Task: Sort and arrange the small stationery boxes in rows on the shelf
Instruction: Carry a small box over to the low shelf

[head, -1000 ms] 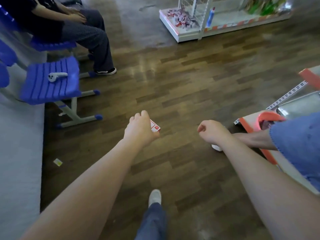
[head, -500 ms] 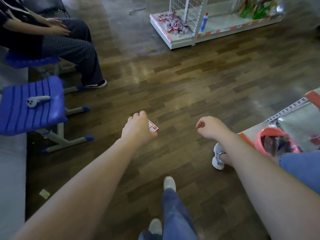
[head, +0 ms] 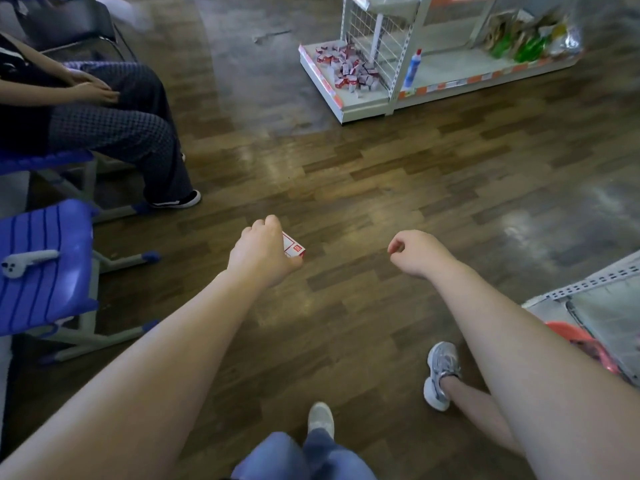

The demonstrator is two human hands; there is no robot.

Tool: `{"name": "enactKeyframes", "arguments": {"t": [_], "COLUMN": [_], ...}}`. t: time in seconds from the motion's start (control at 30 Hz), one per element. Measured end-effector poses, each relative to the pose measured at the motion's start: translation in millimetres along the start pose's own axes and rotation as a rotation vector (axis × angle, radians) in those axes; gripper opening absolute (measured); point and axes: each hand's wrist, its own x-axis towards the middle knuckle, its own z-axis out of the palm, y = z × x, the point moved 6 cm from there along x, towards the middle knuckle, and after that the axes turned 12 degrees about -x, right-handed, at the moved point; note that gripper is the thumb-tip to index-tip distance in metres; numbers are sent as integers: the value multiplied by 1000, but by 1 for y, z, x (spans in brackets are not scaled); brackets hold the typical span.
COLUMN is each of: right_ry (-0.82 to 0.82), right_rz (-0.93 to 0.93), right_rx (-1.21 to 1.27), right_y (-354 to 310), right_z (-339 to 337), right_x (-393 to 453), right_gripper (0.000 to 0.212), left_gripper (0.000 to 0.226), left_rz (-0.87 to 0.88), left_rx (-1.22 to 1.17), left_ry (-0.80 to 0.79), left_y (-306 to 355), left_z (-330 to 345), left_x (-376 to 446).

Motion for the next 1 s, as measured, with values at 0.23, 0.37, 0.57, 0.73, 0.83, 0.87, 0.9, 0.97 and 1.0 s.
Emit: {"name": "enactKeyframes", "arguments": {"t": [0.23, 0.37, 0.57, 0.73, 0.83, 0.87, 0.9, 0.97, 1.0], "right_ry": [-2, 16, 0, 31, 14, 11, 7, -5, -6], "right_rz": [-17, -9, 14, 32, 50, 54, 58, 54, 52], "right_rx": [-18, -6, 8, 31, 50, 55, 58, 65, 65], "right_y": [-21, -37, -76, -95, -99, -100, -101, -103, -103], "right_z": [-35, -58, -108, -153, -169, -173, -177, -185, -189], "right_x": [90, 155, 250, 315, 354, 367, 380, 408, 423], "right_gripper": [16, 15, 18, 19, 21, 21, 20, 20, 18], "left_gripper": [58, 58, 59, 59, 62, 62, 62, 63, 63], "left_rz": [-5, 18, 0, -1, 10, 12, 9, 6, 6], "left_rx": [-5, 3, -33, -10, 5, 9, 13, 17, 21], "left_ry": [20, 29, 13, -31, -45, -48, -51, -61, -63], "left_y": [6, 6, 9, 18, 25, 28, 30, 36, 40], "left_z": [-29, -50, -93, -113, -122, -124, -125, -126, -126], "left_x": [96, 168, 280, 358, 401, 416, 431, 463, 479]}}
